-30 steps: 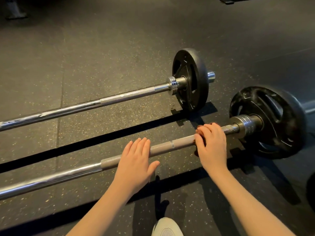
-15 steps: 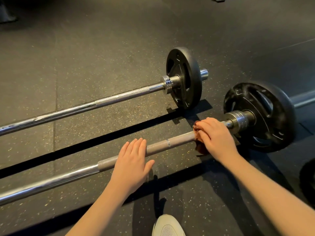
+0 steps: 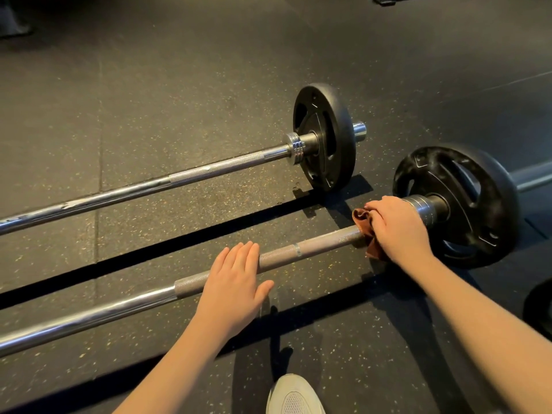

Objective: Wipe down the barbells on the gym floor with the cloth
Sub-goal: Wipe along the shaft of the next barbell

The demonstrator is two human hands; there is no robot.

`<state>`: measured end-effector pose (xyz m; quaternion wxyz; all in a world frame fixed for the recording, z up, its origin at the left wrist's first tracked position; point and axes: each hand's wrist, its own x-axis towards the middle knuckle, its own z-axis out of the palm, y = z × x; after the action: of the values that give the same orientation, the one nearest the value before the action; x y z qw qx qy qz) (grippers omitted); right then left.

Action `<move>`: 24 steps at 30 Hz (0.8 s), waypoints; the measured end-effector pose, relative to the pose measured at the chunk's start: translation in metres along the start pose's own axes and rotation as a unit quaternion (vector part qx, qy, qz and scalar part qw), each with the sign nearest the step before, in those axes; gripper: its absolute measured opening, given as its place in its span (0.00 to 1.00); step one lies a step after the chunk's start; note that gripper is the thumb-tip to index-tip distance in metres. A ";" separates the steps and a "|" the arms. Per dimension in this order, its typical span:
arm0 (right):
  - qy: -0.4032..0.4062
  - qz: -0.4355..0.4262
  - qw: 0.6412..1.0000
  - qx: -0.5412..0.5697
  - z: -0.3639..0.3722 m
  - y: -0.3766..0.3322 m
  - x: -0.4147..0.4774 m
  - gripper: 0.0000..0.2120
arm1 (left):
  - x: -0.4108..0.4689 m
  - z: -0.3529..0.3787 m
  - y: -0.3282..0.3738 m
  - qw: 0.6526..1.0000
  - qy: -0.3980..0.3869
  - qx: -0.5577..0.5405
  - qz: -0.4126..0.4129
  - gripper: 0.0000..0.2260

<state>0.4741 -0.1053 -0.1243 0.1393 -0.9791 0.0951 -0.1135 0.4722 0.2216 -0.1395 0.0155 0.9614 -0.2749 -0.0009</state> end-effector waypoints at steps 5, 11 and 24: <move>0.062 0.015 0.994 0.085 0.034 -0.068 -0.037 0.07 | 0.001 -0.002 0.002 1.000 -0.009 -0.006 -0.008 0.31; -0.008 -0.073 0.997 0.025 0.009 -0.024 -0.007 0.14 | -0.001 -0.001 0.000 1.000 -0.003 -0.006 0.000 0.30; 0.038 -0.036 0.998 0.034 0.027 -0.052 -0.026 0.14 | -0.009 0.001 -0.003 1.000 0.005 -0.009 0.012 0.31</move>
<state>0.4643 -0.0444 -0.1392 0.1644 -0.9716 0.0611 -0.1591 0.4663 0.2288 -0.1407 0.0258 0.9579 -0.2861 0.0018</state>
